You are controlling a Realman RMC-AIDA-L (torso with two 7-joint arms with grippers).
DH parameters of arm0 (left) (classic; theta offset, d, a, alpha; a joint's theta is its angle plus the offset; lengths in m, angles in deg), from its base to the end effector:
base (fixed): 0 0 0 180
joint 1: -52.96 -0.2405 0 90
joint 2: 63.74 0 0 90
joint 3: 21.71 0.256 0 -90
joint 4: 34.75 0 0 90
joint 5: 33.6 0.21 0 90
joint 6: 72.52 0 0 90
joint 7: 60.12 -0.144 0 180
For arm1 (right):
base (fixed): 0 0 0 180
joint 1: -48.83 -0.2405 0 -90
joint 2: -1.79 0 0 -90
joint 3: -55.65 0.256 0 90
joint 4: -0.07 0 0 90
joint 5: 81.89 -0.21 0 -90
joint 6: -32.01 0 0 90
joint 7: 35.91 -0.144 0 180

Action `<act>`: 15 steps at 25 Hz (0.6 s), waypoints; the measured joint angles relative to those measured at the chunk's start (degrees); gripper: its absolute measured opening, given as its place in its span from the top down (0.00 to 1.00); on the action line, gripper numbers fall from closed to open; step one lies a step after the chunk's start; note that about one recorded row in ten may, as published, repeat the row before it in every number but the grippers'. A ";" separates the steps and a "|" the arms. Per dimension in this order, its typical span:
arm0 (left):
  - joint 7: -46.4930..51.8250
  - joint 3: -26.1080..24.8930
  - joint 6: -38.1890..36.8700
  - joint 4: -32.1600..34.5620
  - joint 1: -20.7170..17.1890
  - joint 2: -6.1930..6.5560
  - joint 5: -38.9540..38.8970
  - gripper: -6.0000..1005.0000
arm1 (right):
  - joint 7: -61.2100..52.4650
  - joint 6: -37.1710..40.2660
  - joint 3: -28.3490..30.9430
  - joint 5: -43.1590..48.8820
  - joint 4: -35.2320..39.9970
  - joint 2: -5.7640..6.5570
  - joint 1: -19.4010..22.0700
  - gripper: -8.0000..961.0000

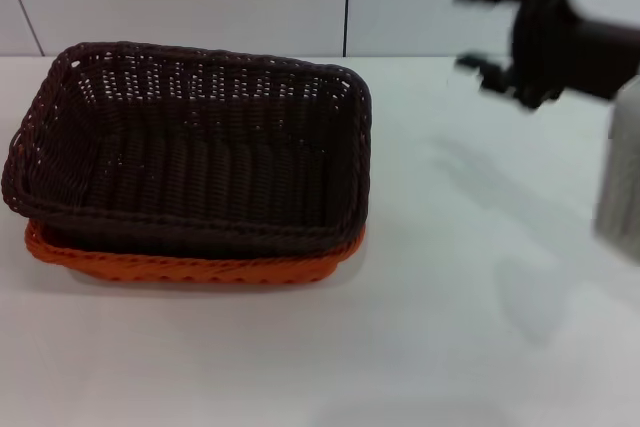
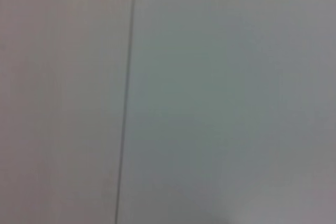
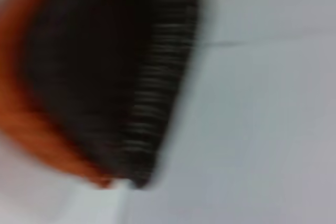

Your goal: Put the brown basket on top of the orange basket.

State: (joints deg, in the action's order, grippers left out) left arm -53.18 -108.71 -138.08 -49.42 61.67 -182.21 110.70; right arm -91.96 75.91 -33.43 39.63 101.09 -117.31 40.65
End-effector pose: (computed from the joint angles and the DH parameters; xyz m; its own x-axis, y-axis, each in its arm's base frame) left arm -0.4309 0.2431 0.0663 0.6658 -0.0583 0.7439 0.6889 0.4310 -0.5828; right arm 0.1299 0.3412 0.0503 0.6694 0.5635 0.4841 0.7150 -0.3117 -0.6258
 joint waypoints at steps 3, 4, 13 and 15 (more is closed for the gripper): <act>0.52 -0.71 0.03 -0.13 0.13 0.03 -0.01 0.22 | 2.04 -3.37 4.88 -15.18 -2.30 0.04 2.05 0.27; 0.60 -1.09 0.05 -0.47 0.33 0.11 -0.01 0.22 | 3.05 -4.99 6.17 -20.52 -3.64 -0.02 2.61 0.27; 1.56 -2.46 -0.42 -0.80 1.03 0.26 0.02 0.22 | 20.53 -8.49 11.63 -72.54 -17.68 -0.44 8.08 0.25; 1.93 -2.47 -0.85 -0.80 0.90 0.26 0.11 0.22 | 26.98 -2.50 12.23 -86.84 -22.85 -0.31 9.20 0.24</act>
State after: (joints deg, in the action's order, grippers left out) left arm -51.25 -111.18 -138.93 -50.22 62.58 -181.95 110.81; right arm -64.99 73.41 -21.21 -47.21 78.24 -117.61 49.85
